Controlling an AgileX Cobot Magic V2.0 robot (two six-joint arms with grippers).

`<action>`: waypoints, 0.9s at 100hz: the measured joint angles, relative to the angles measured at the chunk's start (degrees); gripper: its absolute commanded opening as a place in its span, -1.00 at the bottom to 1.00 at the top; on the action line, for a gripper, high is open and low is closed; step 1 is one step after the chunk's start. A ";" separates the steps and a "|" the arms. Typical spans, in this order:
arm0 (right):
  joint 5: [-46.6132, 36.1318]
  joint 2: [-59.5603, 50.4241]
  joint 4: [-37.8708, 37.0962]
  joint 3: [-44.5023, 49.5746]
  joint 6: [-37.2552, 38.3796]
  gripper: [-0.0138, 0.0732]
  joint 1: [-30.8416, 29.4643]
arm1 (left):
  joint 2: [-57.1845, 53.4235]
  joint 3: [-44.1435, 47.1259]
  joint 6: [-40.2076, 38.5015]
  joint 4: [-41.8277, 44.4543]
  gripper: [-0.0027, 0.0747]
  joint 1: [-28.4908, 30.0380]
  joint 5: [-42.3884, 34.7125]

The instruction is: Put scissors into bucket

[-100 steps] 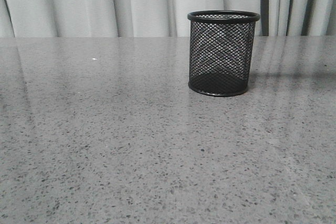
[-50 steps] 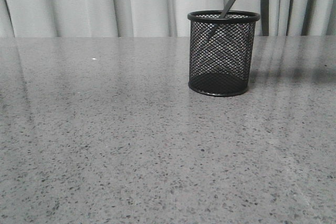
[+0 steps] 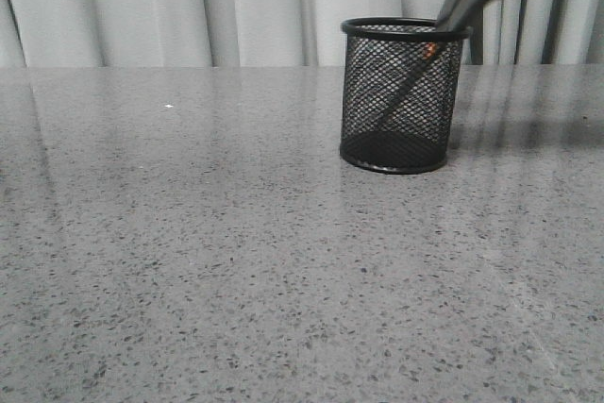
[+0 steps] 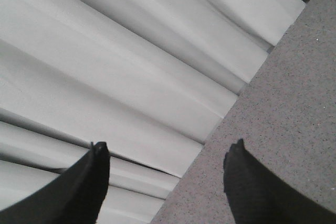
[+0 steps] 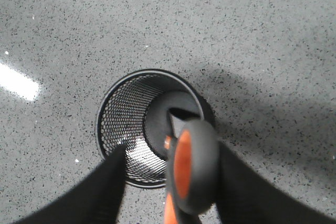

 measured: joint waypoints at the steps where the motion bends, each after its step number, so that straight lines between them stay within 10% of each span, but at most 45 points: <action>1: 0.00 0.00 0.00 0.00 0.00 0.37 0.00 | 0.00 0.00 0.00 0.00 0.20 0.00 0.00; 47: 2.69 -2.29 -0.84 -11.35 0.88 0.33 0.00 | 0.00 0.00 0.00 0.76 0.20 0.00 0.69; 69: 2.22 -7.05 -2.11 -12.66 1.29 -0.31 0.00 | 0.00 0.00 0.00 0.88 0.17 0.00 1.32; 90: -1.44 -10.67 -1.99 -12.66 1.51 -0.79 0.00 | 0.00 0.00 -1.83 0.88 -0.49 0.00 1.88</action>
